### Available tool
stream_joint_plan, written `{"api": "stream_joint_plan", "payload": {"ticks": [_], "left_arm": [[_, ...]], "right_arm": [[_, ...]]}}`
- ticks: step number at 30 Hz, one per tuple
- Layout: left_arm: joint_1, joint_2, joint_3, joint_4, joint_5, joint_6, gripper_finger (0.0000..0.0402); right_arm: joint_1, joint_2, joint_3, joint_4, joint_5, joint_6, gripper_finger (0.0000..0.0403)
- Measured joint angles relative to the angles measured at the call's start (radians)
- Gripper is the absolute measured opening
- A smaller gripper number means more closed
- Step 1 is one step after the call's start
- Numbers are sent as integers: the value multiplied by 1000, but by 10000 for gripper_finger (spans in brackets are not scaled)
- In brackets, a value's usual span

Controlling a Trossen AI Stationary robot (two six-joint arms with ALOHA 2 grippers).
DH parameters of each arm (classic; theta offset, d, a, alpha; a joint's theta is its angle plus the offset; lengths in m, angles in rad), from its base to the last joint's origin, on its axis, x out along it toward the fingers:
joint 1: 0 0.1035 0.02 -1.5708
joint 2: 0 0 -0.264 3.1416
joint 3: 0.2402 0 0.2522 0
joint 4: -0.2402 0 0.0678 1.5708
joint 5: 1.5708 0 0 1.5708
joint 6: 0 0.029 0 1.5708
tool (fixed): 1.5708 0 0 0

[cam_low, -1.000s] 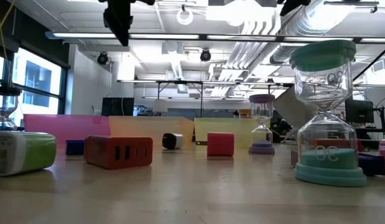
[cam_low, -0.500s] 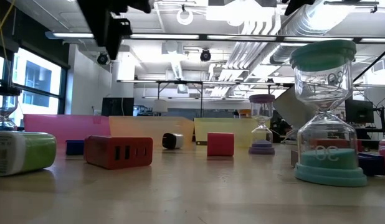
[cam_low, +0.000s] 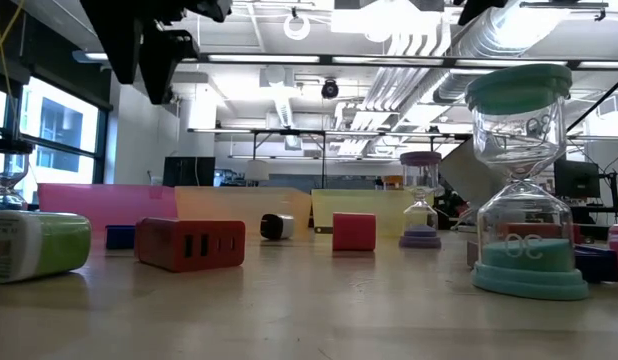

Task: Pick & Place Office items
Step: Put the blue digital clock into the orange bin

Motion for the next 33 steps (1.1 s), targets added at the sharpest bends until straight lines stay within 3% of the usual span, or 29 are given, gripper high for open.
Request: {"api": "stream_joint_plan", "payload": {"ticks": [8,16,28,33], "left_arm": [[-4,-1,-23,-10,-158,184,282],[-3,-1,-138,171,-153,255,282],[-3,-1,-262,300,-146,476,282],[-2,-1,-278,338,-67,530,282]], "right_arm": [[0,0,0,19,4,40,246],[0,0,0,13,3,48,246],[0,0,0,8,1,31,246],[0,0,0,8,2,9,246]]}}
